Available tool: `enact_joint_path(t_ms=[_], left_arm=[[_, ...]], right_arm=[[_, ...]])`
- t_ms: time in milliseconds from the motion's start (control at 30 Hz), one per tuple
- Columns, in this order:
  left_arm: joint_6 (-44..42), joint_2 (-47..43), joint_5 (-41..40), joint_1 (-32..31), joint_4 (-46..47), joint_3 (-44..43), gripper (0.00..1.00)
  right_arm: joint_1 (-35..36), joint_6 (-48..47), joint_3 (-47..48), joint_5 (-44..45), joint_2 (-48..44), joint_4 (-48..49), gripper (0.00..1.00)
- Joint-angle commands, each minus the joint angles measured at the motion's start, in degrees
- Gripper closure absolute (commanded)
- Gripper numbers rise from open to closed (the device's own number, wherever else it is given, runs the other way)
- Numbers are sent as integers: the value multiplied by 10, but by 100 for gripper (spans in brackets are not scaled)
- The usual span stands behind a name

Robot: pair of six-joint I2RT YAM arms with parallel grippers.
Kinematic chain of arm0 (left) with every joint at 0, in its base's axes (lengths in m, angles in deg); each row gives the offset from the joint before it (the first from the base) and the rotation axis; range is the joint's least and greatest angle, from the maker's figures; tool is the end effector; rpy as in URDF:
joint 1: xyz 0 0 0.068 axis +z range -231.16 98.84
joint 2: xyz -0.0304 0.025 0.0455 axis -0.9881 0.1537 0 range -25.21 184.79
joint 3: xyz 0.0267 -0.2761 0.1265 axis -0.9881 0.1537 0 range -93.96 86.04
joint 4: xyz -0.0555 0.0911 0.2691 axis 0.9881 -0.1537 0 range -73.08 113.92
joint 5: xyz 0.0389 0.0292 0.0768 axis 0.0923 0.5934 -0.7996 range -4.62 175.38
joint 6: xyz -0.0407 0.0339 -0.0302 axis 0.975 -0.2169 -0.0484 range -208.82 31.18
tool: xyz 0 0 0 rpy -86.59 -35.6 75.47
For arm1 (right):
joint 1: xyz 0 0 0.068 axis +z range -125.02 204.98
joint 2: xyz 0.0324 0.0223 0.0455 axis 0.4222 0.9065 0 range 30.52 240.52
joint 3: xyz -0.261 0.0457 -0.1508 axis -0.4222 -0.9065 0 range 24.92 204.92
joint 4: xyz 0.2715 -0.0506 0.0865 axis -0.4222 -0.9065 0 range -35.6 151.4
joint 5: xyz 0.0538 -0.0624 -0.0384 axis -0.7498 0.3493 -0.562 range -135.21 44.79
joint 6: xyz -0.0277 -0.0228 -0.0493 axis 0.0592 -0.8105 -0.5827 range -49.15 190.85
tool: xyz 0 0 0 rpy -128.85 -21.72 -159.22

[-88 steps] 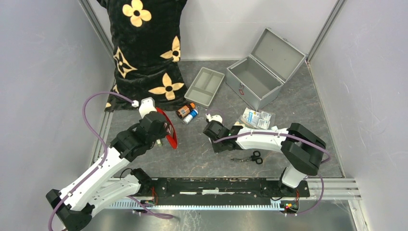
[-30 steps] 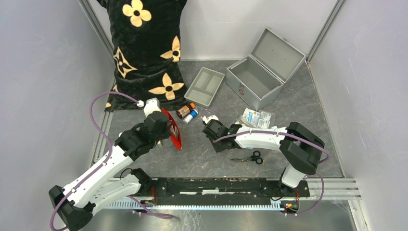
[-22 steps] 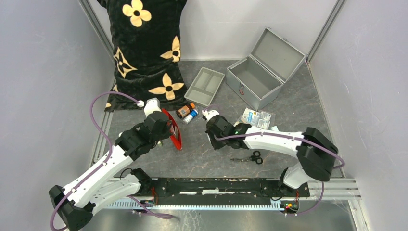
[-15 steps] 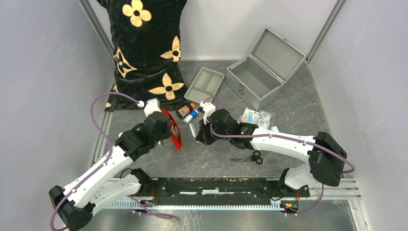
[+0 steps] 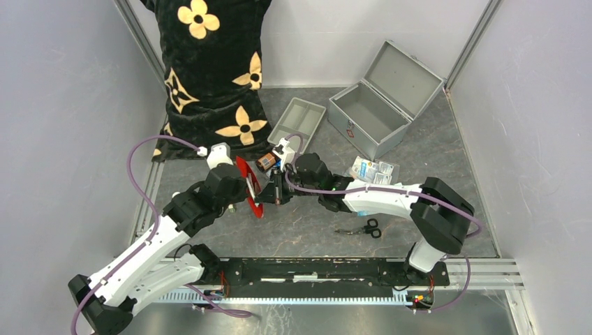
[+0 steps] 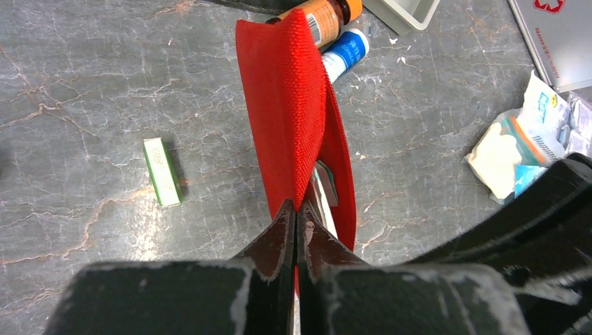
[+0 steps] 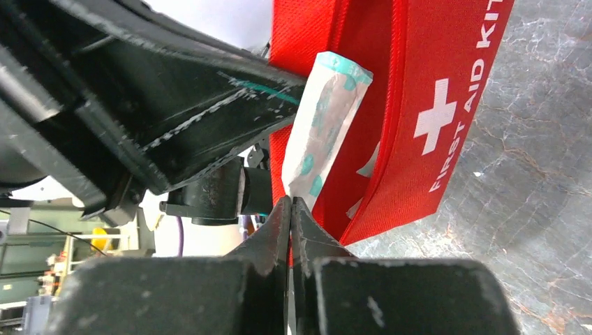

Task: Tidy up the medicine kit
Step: Place the medical item at the medicine pouch.

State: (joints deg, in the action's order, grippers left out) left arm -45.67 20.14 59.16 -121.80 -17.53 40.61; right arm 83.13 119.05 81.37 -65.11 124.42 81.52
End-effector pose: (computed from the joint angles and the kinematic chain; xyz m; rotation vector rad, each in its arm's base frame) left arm 0.1437 -0.0968 0.3093 -0.2808 2.2023 -0.2835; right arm 0.2012 0.3533 0.2557 -0.4677 2.1410 1.5082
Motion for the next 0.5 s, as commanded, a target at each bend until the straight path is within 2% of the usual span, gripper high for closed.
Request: enact_joint_path(t_ms=[0,100,167,367,467], left_arm=[[-29,-14,10,-2,28,5,98],[-29,-16,10,-2,27,6,98],[-30,-16,11,-2,28,6,98],[-29,-14,7,-2,27,6,98],[-27,-11,-1,-2,18,-1,98]], right_arm=[[-8,39,36,-27,17,56,95],[-9,17,50,1,15,9,77],[-10,0,58,15,10,-11,70],[-9,-57,69,60,-22,-71,58],[-11,-115,73,100,-49,-120,53]])
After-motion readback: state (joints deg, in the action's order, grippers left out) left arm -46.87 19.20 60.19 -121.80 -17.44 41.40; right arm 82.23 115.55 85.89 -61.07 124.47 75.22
